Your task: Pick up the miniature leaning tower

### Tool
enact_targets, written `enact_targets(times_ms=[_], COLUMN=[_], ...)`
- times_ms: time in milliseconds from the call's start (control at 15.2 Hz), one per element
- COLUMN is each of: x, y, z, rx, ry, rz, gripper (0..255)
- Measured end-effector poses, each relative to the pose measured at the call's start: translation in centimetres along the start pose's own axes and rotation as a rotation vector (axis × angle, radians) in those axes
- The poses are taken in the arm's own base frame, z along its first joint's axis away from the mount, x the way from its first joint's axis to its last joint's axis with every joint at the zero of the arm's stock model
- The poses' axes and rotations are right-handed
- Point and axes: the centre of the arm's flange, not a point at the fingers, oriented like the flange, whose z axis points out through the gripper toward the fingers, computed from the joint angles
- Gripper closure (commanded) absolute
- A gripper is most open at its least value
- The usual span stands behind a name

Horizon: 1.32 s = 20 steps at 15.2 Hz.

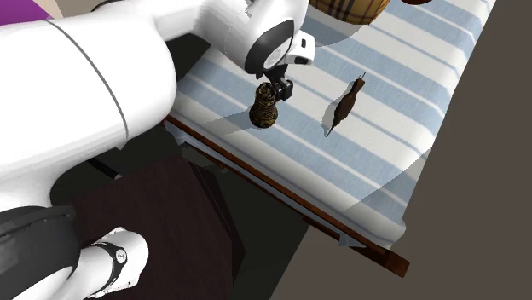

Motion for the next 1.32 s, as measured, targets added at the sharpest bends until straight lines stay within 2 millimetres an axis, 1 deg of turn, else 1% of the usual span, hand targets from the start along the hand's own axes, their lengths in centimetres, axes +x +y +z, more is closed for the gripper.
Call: enact_targets(times_ms=[330, 396, 1056, 1188, 1320], x=[0.2, 0.3, 0.3, 0.2, 0.1], y=[0.0, 0.0, 0.0, 0.0, 0.0], z=[2.6, 2.8, 3.0, 2.5, 1.5], rx=[0.000, 0.000, 0.001, 0.000, 0.000], ry=[0.000, 0.000, 0.002, -0.001, -0.001], rz=[0.000, 0.000, 0.000, 0.000, 0.000], gripper=[0, 255, 255, 255, 255])
